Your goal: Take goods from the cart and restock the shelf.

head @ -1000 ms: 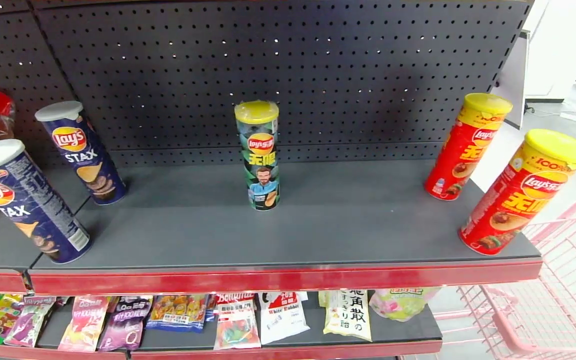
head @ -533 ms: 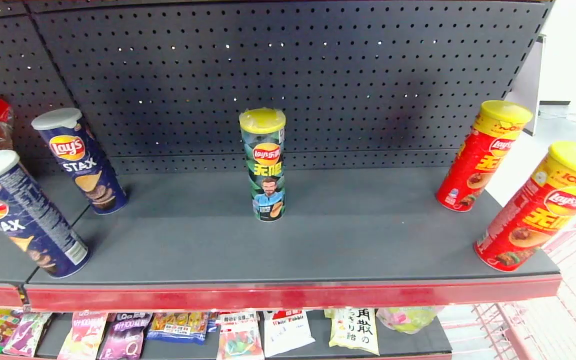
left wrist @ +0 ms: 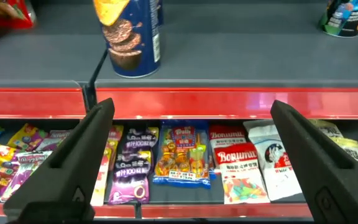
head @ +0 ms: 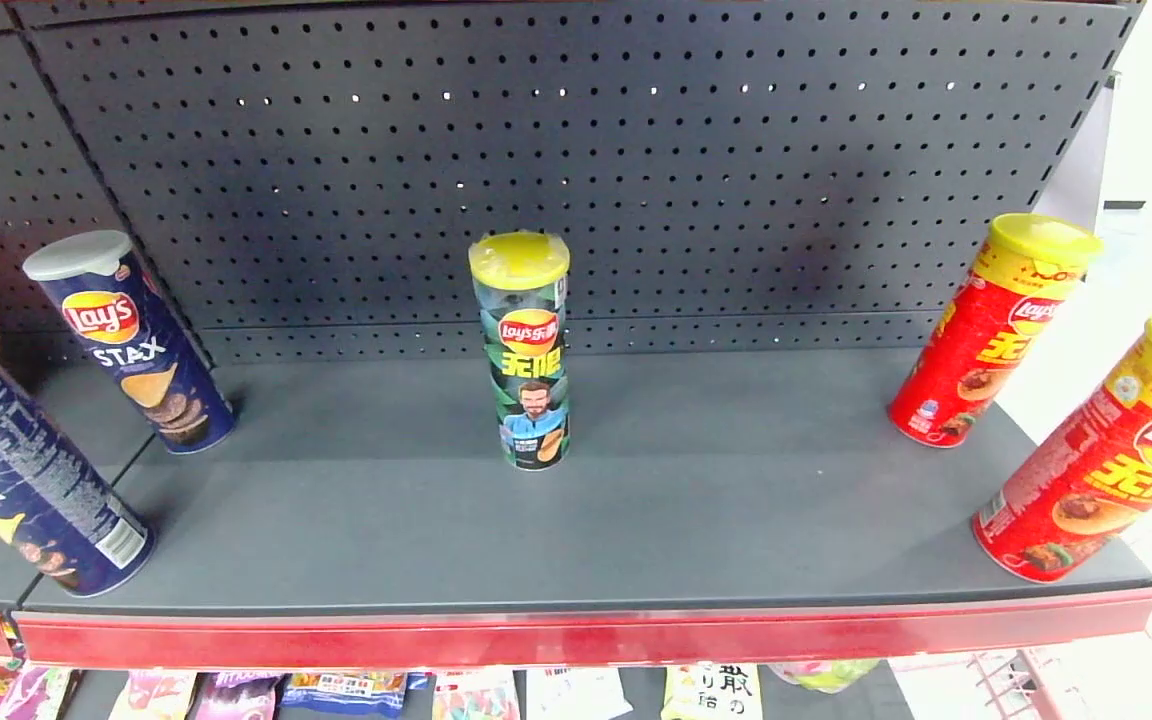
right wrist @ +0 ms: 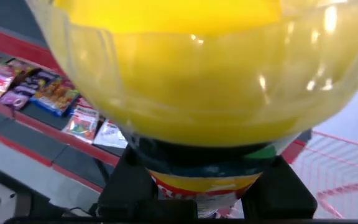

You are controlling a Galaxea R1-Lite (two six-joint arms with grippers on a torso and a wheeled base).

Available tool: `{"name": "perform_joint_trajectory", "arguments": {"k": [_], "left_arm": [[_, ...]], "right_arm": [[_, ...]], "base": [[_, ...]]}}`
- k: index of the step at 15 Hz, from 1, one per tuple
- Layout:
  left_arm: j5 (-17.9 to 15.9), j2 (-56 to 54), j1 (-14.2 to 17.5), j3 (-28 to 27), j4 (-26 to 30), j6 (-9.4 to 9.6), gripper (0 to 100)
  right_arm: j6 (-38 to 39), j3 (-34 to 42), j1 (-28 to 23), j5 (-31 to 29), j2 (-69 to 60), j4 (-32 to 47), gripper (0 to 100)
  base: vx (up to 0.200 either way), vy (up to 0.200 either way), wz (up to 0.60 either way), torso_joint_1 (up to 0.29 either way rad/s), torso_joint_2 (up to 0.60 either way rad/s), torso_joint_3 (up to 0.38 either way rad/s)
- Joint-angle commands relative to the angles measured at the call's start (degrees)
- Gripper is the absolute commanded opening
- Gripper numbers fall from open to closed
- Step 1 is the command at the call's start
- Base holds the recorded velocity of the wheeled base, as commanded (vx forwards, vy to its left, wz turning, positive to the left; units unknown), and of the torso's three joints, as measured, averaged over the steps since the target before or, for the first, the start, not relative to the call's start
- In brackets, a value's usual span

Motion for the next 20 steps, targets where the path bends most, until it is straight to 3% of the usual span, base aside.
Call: {"name": "perform_joint_trajectory", "arguments": {"k": [1, 3, 4, 5, 6, 7, 8, 9, 10, 12, 13, 15, 20], "left_arm": [[-0.01, 0.14, -0.04, 0.00, 0.00, 0.09, 100], [-3.08, 0.05, -0.04, -0.09, -0.09, 1.67, 100], [-7.39, 2.51, -0.48, -4.92, -0.18, 1.32, 100], [-8.44, 15.96, -1.45, -15.91, -0.09, -1.75, 100], [-8.80, 21.23, -1.45, -20.65, -0.27, -4.30, 100], [-10.11, 27.56, -1.98, -26.10, -0.36, -5.71, 100], [-18.02, 36.00, -5.58, -28.92, -1.85, -2.46, 100], [-23.12, 41.71, -6.81, -28.92, -3.96, -0.35, 100], [-25.93, 47.51, -6.81, -29.79, -6.16, 1.59, 100], [-27.78, 56.39, -7.07, -31.03, -10.46, 7.12, 100], [-31.21, 63.33, -8.31, -32.96, -13.28, 10.64, 100], [-33.67, 70.71, -11.91, -37.18, -14.68, 12.31, 100], [-34.28, 82.67, -17.45, -45.88, -17.23, 12.66, 100]], "right_arm": [[-0.01, -0.71, 1.75, 1.99, 3.04, -1.11, 0], [0.78, -0.89, 1.92, 4.80, 6.11, -1.99, 0], [1.22, -0.80, 2.01, 5.59, 7.96, -2.78, 0], [1.22, -1.06, 2.01, 6.47, 9.80, -3.84, 0], [1.22, -1.33, 2.01, 7.00, 10.95, -4.72, 0], [1.22, -2.12, 2.01, 8.14, 12.71, -5.95, 0], [1.22, -4.49, 2.01, 9.81, 16.31, -6.39, 0], [1.31, -5.63, 2.01, 10.34, 17.98, -6.39, 0], [1.31, -6.25, 2.01, 10.95, 19.47, -6.39, 0], [1.22, -6.95, 2.01, 11.30, 20.62, -6.39, 0], [1.22, -7.39, 2.01, 11.30, 21.23, -6.39, 0], [1.31, -7.21, 2.01, 11.30, 20.88, -6.39, 0], [1.31, -7.39, 2.01, 11.22, 20.09, -6.39, 0]], "base": [[0.000, 0.000, 0.00, 0.000, 0.00, 0.000], [0.000, 0.000, 0.00, 0.000, 0.00, 0.000], [0.000, 0.000, 0.00, 0.000, 0.00, 0.000], [0.000, 0.000, 0.00, 0.000, 0.00, 0.000], [0.000, 0.000, 0.00, 0.000, 0.00, 0.000], [0.000, 0.000, 0.00, 0.000, 0.00, 0.000], [0.000, 0.000, 0.00, 0.000, 0.00, 0.000], [0.000, 0.000, 0.00, 0.000, 0.00, 0.000], [0.000, 0.000, 0.00, 0.000, 0.00, 0.000], [0.000, 0.000, 0.00, 0.000, 0.00, 0.000], [0.000, 0.000, 0.00, 0.000, 0.00, 0.000], [0.000, 0.000, 0.00, 0.000, 0.00, 0.000], [0.000, 0.000, 0.00, 0.000, 0.00, 0.000]]}}
